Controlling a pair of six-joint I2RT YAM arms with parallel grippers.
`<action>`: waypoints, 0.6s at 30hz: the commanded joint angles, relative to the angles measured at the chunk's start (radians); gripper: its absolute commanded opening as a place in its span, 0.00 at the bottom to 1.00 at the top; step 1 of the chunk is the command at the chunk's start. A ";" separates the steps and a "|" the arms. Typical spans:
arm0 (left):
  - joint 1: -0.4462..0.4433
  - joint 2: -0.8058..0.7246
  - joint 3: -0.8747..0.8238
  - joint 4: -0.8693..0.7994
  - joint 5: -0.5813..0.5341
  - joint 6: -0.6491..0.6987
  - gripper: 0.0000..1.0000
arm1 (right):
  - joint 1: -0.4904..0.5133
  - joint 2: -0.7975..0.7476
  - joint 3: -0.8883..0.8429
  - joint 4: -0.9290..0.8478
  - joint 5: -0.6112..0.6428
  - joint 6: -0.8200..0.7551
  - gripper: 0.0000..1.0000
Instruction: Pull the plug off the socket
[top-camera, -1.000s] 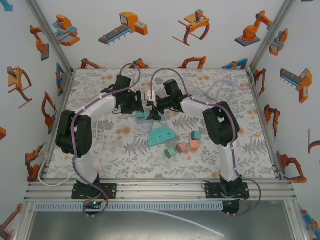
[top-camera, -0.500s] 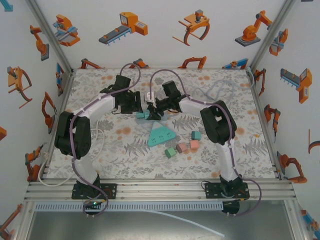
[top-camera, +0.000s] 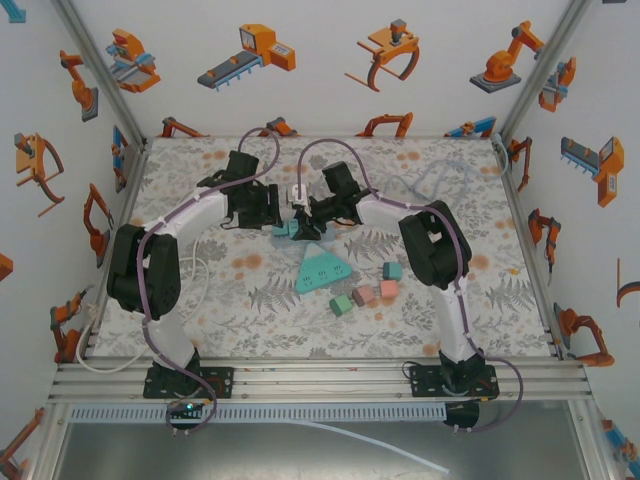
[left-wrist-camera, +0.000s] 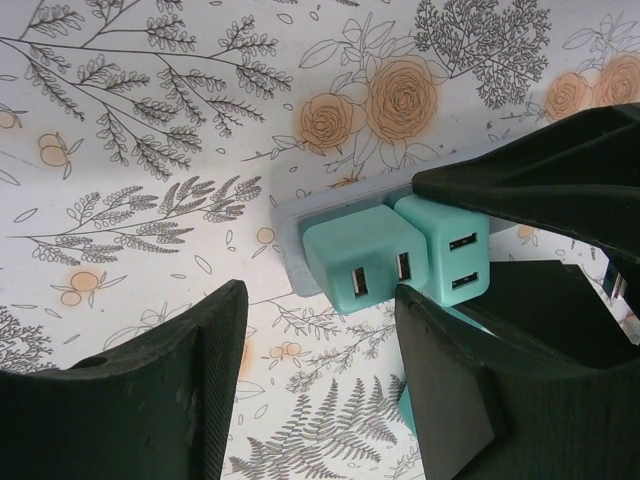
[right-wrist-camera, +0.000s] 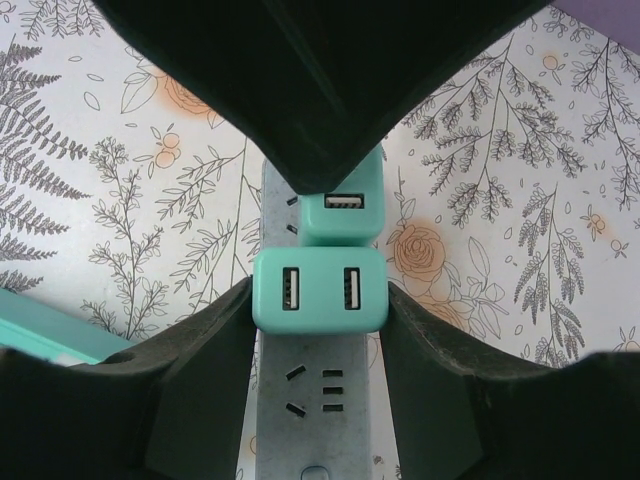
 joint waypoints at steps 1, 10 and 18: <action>0.003 0.020 0.013 -0.030 -0.032 0.031 0.57 | 0.010 0.020 0.038 -0.013 -0.009 -0.011 0.47; 0.007 0.023 0.043 -0.022 0.013 0.032 0.57 | 0.017 0.034 0.068 -0.084 -0.026 -0.052 0.42; 0.013 0.025 0.048 -0.017 -0.004 0.028 0.57 | 0.021 0.032 0.072 -0.111 -0.025 -0.071 0.38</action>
